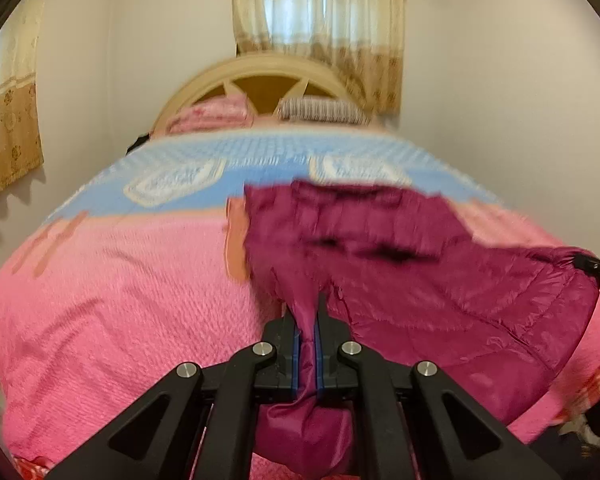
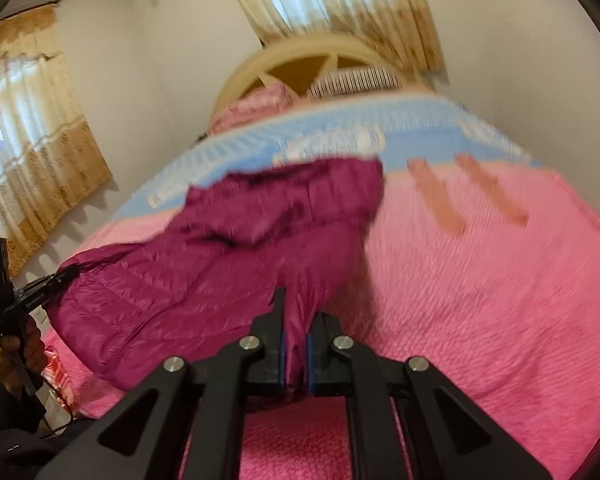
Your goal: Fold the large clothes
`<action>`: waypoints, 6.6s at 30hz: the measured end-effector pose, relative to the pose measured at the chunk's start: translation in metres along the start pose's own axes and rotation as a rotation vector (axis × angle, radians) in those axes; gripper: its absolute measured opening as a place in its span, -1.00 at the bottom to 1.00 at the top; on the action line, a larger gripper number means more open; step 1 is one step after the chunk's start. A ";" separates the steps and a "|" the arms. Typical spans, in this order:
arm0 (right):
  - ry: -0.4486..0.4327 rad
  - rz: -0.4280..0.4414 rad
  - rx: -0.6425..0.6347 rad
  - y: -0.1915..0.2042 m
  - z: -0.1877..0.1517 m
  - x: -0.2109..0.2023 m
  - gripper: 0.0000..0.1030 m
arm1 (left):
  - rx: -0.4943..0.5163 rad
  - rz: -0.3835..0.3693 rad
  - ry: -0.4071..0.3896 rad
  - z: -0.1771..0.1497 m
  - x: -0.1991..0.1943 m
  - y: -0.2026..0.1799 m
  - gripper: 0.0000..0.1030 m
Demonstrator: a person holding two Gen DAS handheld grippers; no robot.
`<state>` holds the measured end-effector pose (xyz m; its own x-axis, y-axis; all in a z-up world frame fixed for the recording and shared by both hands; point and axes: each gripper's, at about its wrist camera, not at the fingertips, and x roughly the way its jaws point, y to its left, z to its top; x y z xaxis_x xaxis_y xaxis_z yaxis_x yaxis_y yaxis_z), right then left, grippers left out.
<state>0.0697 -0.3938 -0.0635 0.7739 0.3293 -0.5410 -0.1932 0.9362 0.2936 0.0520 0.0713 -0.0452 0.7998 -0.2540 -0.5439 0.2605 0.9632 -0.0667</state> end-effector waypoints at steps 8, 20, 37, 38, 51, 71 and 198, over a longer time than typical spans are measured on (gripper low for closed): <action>-0.156 0.008 -0.037 0.014 0.034 -0.032 -0.83 | 0.021 0.014 -0.065 0.023 -0.015 0.005 -0.91; -0.156 -0.050 0.091 -0.028 0.093 0.074 -0.84 | -0.072 0.177 -0.049 0.081 0.132 0.035 0.11; -0.075 -0.239 0.162 -0.079 0.136 0.226 -0.45 | -0.134 0.606 -0.078 0.145 0.282 0.076 0.88; -0.073 -0.247 0.175 -0.082 0.137 0.229 -0.09 | -0.136 0.617 -0.082 0.148 0.280 0.079 0.88; -0.141 -0.232 -0.063 0.028 0.114 0.197 0.78 | 0.017 0.574 -0.122 0.112 0.255 -0.005 0.88; 0.084 -0.291 -0.076 0.012 0.088 0.300 0.76 | -0.005 0.621 0.196 0.086 0.381 0.005 0.91; 0.206 -0.212 -0.366 0.181 -0.002 0.259 0.99 | -0.186 0.344 0.135 0.027 0.166 0.072 -0.84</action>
<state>0.2339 -0.1393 -0.1519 0.6906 0.1093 -0.7150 -0.2724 0.9551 -0.1170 0.2186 0.0958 -0.1176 0.7416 0.0876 -0.6651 -0.1218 0.9925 -0.0052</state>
